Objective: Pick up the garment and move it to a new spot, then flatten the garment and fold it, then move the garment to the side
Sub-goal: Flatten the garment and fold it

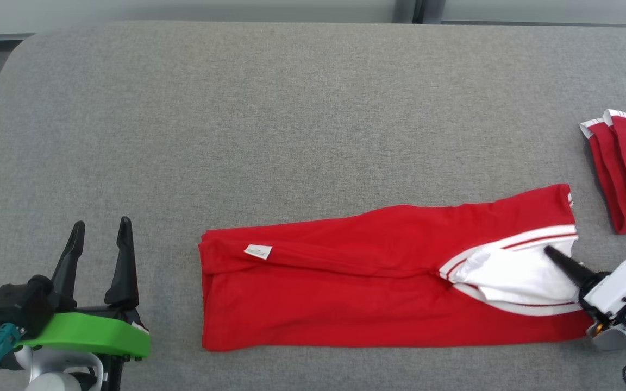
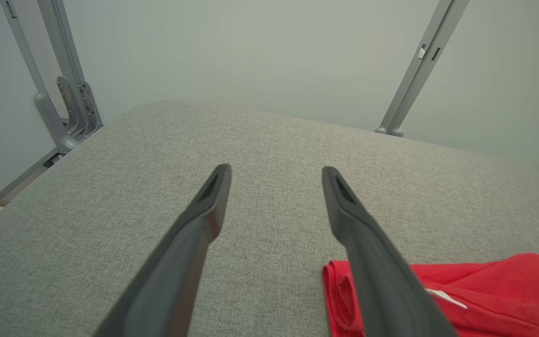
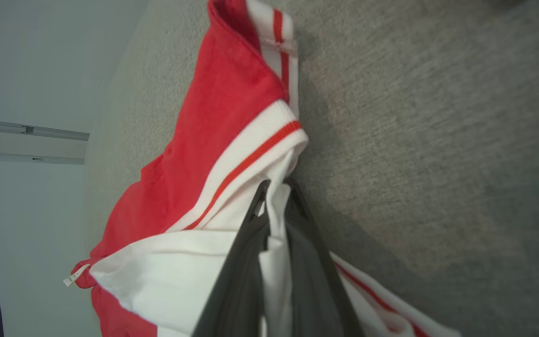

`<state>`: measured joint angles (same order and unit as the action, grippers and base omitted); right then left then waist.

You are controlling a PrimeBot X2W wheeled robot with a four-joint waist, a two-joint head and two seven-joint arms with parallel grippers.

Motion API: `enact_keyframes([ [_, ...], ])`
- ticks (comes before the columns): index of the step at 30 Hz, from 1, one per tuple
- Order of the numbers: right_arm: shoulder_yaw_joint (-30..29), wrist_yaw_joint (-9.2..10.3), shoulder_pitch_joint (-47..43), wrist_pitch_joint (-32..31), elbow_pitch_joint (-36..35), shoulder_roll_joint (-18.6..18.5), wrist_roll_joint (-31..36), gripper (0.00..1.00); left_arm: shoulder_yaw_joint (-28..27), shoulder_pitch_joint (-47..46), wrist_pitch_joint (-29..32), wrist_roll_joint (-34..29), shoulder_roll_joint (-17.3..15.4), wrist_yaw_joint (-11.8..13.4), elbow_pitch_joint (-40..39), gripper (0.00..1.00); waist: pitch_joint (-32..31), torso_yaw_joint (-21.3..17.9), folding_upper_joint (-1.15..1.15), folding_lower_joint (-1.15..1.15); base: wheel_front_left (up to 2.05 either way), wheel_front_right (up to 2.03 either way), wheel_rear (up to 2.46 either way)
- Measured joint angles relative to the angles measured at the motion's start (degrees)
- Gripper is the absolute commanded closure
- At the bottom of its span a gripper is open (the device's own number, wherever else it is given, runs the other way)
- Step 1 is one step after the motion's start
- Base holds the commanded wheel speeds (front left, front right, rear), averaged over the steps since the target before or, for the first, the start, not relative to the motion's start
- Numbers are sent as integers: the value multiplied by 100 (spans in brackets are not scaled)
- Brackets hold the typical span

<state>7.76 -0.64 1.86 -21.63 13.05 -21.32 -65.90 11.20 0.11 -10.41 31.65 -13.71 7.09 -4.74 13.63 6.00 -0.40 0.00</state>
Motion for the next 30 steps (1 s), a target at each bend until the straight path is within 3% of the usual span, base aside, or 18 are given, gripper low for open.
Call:
enact_keyframes([
  [5, -824, 58, 7, -20, -108, -311, -520, 100, -8, 40, 3, -26, 41, -1, -12, 0, -72, -55, 0, 0, 0, 0, 0],
  [10, -1704, 236, -44, -181, -193, -945, -1015, 100, 24, 41, 12, -68, 135, 0, -44, 0, -102, 9, 0, 0, 0, 0, 0],
  [12, -1703, 234, -101, -392, -434, -1050, -1134, 100, 18, 43, 26, -90, 167, -1, -45, 0, -118, 38, 0, 0, 0, 0, 0],
  [18, -765, -56, -107, -1127, -1480, -1002, -1168, 100, 14, 52, 30, -165, 179, 0, -42, 0, -155, 71, 0, 0, 0, 0, 0],
  [19, -304, -208, -68, -1348, -1912, -853, -1173, 100, 66, 52, 57, -172, 179, 0, -42, 0, -167, 64, 0, 0, 0, 0, 0],
  [22, 307, -305, 112, -1555, -2513, -608, -1078, 100, 223, 49, 148, -244, 175, 0, -86, 0, -170, 31, 0, 0, 0, 0, 0],
  [26, 967, -255, 270, -1644, -2813, -232, -781, 100, 359, -16, 234, -338, 174, -1, -132, 0, -129, -12, 0, 0, 0, 0, 0],
  [30, 1515, -48, 411, -1616, -2740, 111, -186, 100, 400, -191, 281, -359, 191, -10, -170, 0, -62, -48, 0, 0, 0, 0, 0],
])
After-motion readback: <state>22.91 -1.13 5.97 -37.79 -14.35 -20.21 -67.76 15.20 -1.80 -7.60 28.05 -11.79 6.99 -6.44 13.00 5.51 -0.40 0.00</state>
